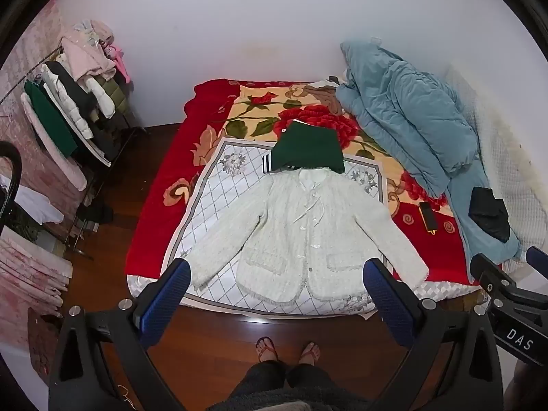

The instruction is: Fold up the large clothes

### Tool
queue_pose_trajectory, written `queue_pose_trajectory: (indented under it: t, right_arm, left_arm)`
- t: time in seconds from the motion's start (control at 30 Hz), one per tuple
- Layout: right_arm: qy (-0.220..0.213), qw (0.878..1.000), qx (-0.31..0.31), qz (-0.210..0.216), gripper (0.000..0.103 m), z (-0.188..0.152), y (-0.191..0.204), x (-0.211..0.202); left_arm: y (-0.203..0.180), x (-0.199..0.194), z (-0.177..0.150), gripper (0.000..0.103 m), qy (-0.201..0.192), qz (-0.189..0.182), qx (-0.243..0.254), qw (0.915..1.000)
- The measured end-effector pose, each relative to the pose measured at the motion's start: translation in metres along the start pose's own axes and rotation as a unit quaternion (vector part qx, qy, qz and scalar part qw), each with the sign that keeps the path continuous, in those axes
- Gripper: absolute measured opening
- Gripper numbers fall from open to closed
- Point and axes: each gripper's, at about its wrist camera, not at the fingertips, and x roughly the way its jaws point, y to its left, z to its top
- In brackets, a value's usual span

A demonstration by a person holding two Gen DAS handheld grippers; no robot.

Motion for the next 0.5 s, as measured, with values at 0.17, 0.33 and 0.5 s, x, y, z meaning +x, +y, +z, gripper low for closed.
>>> queue_pose_trajectory:
  t: [0.17,0.33,0.5]
  right_arm:
    - [-0.003,1.000,0.000,-0.004,0.103,-0.0008,0.0006,-0.0025]
    - [-0.002,1.000,-0.003,-0.001,0.103,-0.0037,-0.0001,-0.0047]
    - [-0.002,1.000,-0.003,-0.002,0.103,0.0036,-0.0013,-0.0071]
  left_arm:
    - [0.0005,-0.0001,0.0004,0.103,-0.001,-0.002,-0.001,1.0000]
    - [-0.0003,0.0002,-0.0003,0.103,-0.003,-0.003,-0.001,1.0000]
    - [0.0001,-0.0027,-0.0029,0.103,-0.003,-0.004,-0.001,1.0000]
